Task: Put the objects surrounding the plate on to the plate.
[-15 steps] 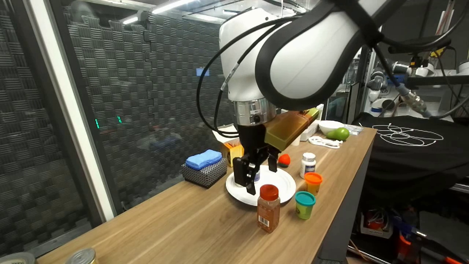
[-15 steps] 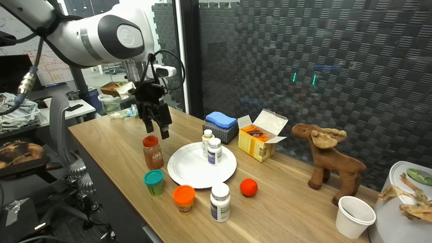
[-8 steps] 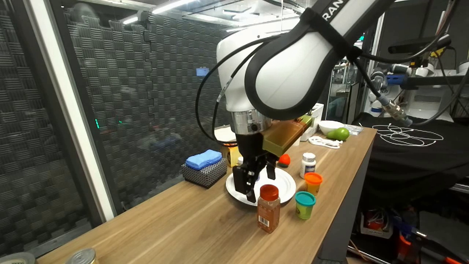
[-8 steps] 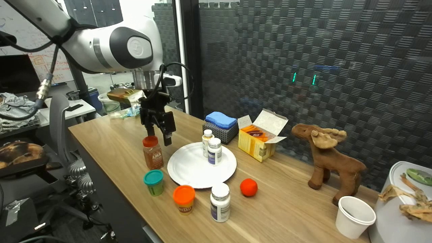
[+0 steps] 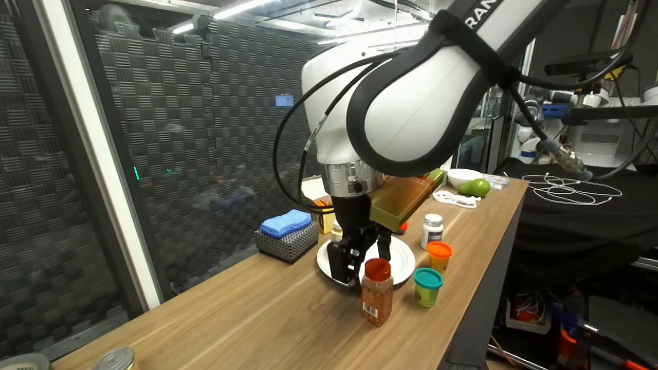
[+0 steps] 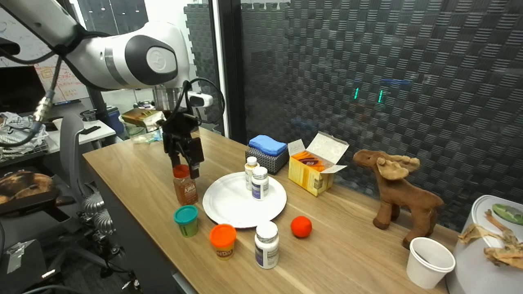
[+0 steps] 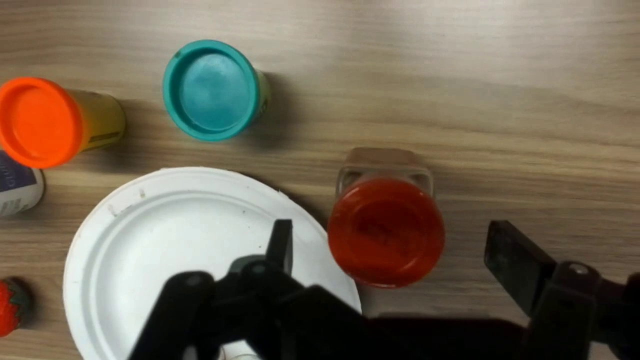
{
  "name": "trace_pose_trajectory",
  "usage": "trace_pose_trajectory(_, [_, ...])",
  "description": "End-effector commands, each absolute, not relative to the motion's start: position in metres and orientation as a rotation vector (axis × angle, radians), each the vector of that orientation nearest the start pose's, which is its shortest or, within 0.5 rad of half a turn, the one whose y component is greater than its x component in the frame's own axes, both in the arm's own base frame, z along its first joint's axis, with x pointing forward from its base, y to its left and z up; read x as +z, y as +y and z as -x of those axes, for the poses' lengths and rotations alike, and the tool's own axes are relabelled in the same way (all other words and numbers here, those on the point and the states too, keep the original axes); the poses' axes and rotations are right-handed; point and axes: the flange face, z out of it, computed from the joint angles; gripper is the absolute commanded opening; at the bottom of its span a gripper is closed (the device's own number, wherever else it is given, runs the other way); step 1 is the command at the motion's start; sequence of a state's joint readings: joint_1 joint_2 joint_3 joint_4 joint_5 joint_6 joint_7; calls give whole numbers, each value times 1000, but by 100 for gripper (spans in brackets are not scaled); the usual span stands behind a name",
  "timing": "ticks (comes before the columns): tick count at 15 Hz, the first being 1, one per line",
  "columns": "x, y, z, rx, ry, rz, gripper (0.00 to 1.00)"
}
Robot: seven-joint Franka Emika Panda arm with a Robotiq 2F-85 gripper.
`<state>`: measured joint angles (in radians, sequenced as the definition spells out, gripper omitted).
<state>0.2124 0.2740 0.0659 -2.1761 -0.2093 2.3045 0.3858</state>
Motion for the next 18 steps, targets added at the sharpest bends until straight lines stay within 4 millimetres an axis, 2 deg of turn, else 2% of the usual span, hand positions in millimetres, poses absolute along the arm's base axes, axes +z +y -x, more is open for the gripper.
trace_pose_trajectory(1, [263, 146, -518, 114, 31, 3289, 68])
trace_pose_trajectory(5, [263, 146, -511, 93, 82, 3299, 35])
trace_pose_trajectory(7, [266, 146, -508, 81, 122, 3298, 25])
trace_pose_trajectory(9, [266, 145, -504, 82, 156, 3295, 26])
trace_pose_trajectory(11, [275, 143, -503, 74, 185, 3285, 26])
trace_pose_trajectory(13, [294, 138, -507, 30, 224, 3268, 25])
trace_pose_trajectory(15, [317, 131, -517, -5, 257, 3250, 25])
trace_pose_trajectory(18, [346, 114, -545, -67, 327, 3233, 25])
